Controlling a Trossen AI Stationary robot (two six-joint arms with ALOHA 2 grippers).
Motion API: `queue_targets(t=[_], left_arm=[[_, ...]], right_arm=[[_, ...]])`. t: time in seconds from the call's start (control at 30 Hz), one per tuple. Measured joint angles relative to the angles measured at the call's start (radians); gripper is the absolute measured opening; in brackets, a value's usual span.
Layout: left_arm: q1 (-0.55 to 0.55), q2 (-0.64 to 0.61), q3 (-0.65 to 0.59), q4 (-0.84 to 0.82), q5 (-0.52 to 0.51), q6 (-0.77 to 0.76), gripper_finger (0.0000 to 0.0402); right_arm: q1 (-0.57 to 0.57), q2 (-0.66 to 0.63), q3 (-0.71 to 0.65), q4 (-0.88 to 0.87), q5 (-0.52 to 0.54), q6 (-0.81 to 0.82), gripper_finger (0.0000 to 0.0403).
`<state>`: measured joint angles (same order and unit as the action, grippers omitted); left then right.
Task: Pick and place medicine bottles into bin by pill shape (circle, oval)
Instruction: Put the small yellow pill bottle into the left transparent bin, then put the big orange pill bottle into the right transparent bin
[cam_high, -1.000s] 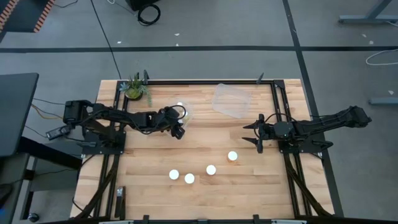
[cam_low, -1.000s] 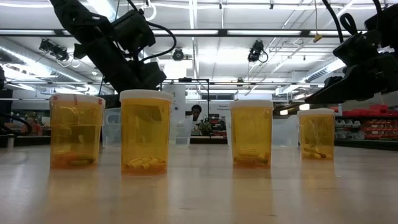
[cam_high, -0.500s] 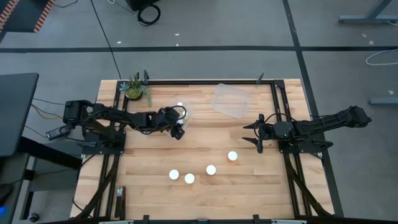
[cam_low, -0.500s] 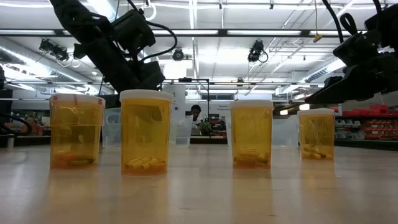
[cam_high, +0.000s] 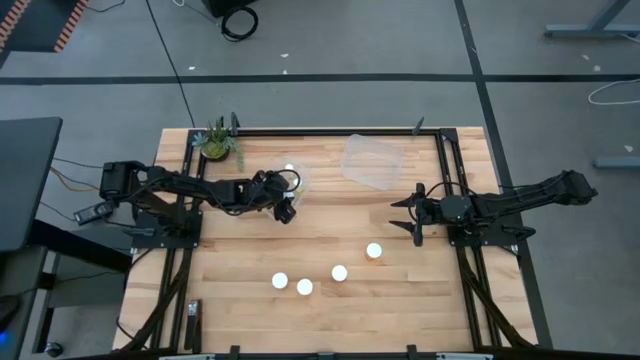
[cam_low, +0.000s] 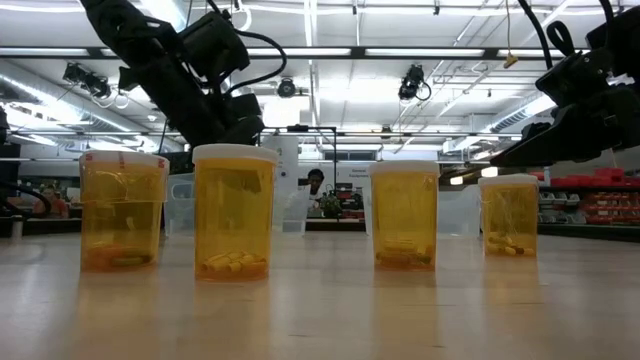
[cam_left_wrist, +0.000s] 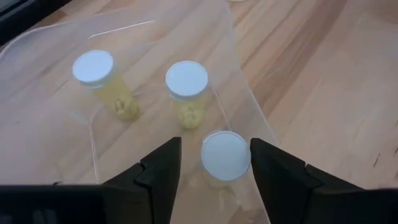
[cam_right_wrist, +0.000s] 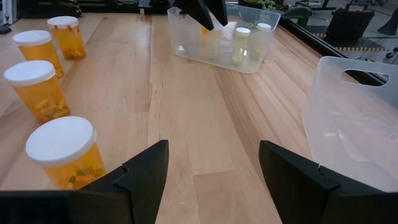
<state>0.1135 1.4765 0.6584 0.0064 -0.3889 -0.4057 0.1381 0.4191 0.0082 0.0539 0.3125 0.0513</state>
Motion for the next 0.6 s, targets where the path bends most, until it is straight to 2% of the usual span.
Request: queue_targets(t=[0.27,0.5,0.6], left_arm=[[-0.006,0.0,0.046,-0.028,0.0,0.026,0.0222],[-0.044,0.0,0.15,-0.179,0.002,0.093,0.022],[-0.086,-0.001,0.208,-0.229,0.053,0.13,0.0215]], right_arm=[[0.0,0.0,0.0,0.0,0.0,0.0,0.0257],[0.0,0.0,0.0,0.0,0.0,0.0,0.0257],[0.0,0.0,0.0,0.0,0.0,0.0,0.0257]])
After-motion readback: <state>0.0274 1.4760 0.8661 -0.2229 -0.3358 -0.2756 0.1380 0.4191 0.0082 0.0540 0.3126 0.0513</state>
